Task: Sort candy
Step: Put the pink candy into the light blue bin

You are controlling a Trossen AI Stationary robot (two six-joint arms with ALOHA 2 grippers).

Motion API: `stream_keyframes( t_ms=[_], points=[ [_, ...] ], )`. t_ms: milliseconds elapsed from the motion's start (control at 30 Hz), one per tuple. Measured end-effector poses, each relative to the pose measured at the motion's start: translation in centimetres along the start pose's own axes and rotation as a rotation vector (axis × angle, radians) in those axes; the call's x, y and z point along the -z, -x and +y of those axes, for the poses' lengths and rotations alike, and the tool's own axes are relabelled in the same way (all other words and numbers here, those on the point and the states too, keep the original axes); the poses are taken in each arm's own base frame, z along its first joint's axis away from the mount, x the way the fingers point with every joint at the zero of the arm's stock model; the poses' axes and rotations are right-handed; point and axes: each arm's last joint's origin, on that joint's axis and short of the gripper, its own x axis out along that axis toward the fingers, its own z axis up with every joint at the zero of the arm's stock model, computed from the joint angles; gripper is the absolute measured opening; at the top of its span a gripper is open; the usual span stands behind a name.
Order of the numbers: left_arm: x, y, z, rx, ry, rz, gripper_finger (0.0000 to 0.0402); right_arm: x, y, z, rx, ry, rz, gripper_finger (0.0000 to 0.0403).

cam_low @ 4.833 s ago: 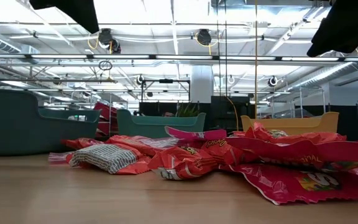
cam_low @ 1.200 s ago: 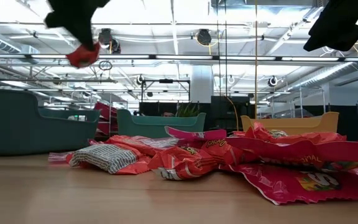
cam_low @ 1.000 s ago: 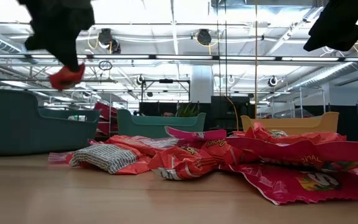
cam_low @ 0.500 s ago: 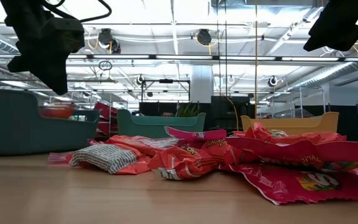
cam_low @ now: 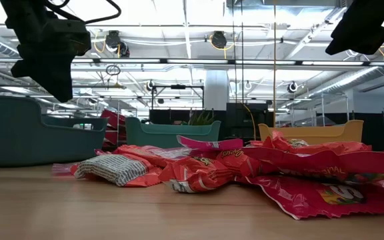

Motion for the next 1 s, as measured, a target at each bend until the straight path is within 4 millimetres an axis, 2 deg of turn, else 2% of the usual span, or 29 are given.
stream_keyframes(
  t_ms=[267, 600, 900, 1000],
  points=[
    [-0.1, 0.0, -0.3, 0.026, 0.015, -0.013, 0.0098, 0.0, 0.0, 0.0, -0.014, 0.105, 0.017, 0.0141],
    [-0.3, 0.0, -0.7, 0.070, 0.029, -0.033, 0.0099, 0.0, 0.0, 0.0, -0.019, 0.120, 0.014, 0.0141],
    [-0.4, 0.0, -0.9, 0.103, 0.033, -0.013, 0.0099, -1.2, 0.0, 0.9, -0.086, 0.052, -0.112, 0.0141],
    [-0.3, 0.0, -0.9, 0.103, 0.033, -0.012, 0.0099, -1.7, 0.1, 1.4, -0.127, 0.080, -0.160, 0.0141]
  ],
)
